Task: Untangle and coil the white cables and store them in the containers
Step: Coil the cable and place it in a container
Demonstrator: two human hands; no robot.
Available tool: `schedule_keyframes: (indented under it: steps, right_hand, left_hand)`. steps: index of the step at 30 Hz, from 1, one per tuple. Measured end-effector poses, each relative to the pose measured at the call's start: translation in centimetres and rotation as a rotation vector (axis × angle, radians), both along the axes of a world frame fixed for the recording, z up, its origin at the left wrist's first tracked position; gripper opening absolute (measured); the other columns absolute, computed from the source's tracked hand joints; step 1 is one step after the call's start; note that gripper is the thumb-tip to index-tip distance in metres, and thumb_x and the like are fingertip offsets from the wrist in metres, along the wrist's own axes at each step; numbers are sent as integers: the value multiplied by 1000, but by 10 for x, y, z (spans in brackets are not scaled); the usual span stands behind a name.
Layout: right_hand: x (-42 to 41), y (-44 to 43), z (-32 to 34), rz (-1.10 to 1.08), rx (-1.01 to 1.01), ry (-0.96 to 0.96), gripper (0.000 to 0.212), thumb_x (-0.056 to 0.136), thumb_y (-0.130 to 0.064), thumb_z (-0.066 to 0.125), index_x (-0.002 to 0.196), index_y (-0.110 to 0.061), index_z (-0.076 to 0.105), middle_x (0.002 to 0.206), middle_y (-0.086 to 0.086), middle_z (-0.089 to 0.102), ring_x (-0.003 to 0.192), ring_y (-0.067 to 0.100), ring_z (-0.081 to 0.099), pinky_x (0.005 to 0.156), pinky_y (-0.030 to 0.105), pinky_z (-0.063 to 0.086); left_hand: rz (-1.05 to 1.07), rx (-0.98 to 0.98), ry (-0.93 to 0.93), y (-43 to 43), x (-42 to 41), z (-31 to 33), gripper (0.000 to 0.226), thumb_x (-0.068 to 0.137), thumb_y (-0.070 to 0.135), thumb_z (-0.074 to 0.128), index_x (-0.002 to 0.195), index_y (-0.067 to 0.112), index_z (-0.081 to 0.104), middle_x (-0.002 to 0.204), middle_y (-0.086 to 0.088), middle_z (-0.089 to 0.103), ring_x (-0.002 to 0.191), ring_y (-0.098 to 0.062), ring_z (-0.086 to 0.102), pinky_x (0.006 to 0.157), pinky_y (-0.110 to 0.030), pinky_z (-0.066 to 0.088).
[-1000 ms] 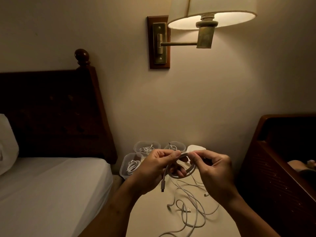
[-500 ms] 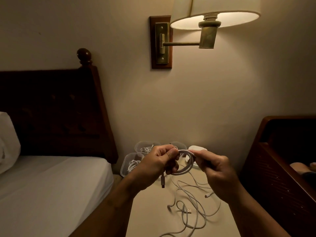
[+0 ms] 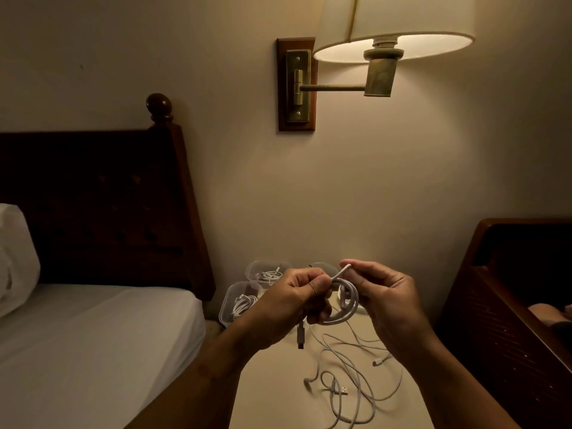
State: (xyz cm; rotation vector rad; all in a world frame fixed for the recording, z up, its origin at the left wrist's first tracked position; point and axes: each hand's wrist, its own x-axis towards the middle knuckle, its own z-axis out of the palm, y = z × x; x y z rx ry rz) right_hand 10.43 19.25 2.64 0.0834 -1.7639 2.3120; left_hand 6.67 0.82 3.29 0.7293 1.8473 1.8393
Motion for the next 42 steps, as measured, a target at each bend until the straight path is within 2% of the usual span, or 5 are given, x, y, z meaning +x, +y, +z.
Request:
schedule_keyframes:
  steps: [8,17,29,33,42]
  right_hand:
    - [1,-1,0,97,-72,-134,26,93,2,55,111,-2,73,106,20,75,99,34,73,79,36,57]
    - [11,-13,-11,-15,529,127,71,81,1,79,142,-22,50,123,-6,68,112,5,65,96,29,56]
    - [-1,-8,-29,-674,1101,594,10,80,-21,83,88,-17,80,105,9,67,95,23,58,63,32,53]
    - [1,-10,-28,-516,1178,765,12,90,-25,71,91,-15,79,92,2,73,85,18,61,67,35,49]
    - [11,-6,-5,-291,569,565,14,84,-9,78,97,-11,73,87,-6,75,82,15,74,72,32,61]
  left_hand:
    - [123,-76,4,-1,-3,-2,28,109,20,42,89,11,60,68,-5,59,59,-13,58,56,-23,45]
    - [170,-36,-22,4,-5,3,31,110,20,42,87,9,60,69,-10,56,58,-15,56,53,-22,43]
    - [250,-84,6,2,-6,5,32,109,18,44,84,8,60,58,0,58,52,-13,55,49,-22,41]
    - [274,-96,-1,3,-9,0,32,108,20,46,84,8,61,62,-5,56,52,-13,53,49,-23,40]
    - [275,-28,-70,9,-3,-1,33,109,19,42,84,6,60,59,4,51,52,-9,48,47,-16,38]
